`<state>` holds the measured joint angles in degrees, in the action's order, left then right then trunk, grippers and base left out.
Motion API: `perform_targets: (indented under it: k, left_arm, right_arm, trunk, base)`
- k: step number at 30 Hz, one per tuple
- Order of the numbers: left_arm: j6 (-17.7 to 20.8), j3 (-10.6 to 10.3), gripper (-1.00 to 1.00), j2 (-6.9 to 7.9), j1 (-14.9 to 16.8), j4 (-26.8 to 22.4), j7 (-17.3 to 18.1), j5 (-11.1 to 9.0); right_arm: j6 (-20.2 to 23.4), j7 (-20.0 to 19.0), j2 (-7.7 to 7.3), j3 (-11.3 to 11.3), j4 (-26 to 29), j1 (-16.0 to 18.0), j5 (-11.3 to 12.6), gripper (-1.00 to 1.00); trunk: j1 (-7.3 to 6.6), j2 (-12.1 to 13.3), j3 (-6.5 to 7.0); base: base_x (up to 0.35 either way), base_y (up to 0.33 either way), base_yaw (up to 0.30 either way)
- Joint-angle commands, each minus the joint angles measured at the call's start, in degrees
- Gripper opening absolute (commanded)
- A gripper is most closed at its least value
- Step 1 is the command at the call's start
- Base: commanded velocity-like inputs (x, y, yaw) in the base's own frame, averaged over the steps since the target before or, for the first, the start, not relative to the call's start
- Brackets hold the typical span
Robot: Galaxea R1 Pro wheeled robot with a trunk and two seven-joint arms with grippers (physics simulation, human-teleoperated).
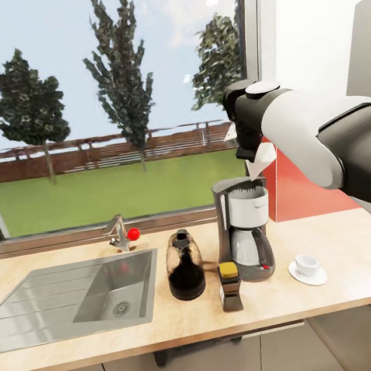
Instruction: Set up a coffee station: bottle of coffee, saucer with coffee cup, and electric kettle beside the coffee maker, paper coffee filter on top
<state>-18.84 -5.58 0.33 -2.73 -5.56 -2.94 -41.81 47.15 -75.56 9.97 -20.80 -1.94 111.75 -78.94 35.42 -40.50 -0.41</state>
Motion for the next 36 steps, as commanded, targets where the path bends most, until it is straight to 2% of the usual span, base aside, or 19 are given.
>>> perform_targets:
  k: [1,28,36]
  left_arm:
    - [-0.1,-0.5,1.00,0.02,0.0,-0.2,-0.3,-0.3]
    - [-0.1,-0.4,1.00,0.18,0.0,-0.2,-0.3,-0.3]
    - [-0.1,-0.4,1.00,0.99,-0.1,-0.2,-0.3,-0.4]
  right_arm:
    - [0.5,0.1,0.03,-0.1,-0.1,0.1,0.0,-1.00]
    - [0.9,1.1,0.03,-0.1,0.0,0.0,0.0,-1.00]
    - [0.9,1.4,0.03,-0.1,-0.1,0.0,-0.1,-1.00]
  trunk:
    - [0.24,-0.5,-0.23]
    - [6.17,-11.3,-5.08]
    - [7.93,-14.5,-6.51]
  base:
    - [0.000,0.000,0.000]
    - [0.000,0.000,0.000]
    - [0.000,0.000,0.000]
